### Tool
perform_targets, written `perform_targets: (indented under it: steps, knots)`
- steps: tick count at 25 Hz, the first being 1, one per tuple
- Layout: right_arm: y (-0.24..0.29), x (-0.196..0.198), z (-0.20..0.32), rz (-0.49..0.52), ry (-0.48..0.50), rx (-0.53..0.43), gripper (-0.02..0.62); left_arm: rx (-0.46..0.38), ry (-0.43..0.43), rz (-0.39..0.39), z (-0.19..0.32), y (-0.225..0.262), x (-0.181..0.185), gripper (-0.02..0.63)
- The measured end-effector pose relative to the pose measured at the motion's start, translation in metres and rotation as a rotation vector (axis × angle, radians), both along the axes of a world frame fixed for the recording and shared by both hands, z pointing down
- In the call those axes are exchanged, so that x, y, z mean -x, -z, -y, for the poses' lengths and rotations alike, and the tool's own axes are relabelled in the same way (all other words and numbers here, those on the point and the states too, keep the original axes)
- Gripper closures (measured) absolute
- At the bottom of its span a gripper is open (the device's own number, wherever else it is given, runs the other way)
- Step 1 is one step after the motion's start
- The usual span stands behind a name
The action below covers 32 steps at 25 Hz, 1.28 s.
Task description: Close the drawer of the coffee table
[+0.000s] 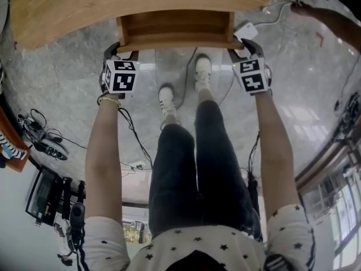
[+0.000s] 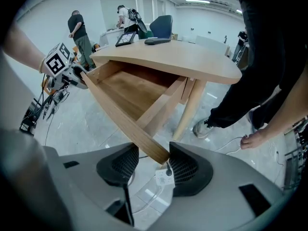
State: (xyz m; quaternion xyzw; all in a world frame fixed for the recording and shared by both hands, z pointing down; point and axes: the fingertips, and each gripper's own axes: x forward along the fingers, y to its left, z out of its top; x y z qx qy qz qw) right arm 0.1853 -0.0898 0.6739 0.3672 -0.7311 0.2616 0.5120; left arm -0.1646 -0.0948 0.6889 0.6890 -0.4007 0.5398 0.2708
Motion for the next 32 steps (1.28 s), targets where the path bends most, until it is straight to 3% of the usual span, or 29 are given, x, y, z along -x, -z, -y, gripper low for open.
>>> perform_targets:
  steps: [32]
  knots:
    - [-0.001,0.006,0.065,0.016,0.01,-0.062,0.394,-0.065,0.033,-0.018,0.063,-0.002,0.006,0.376]
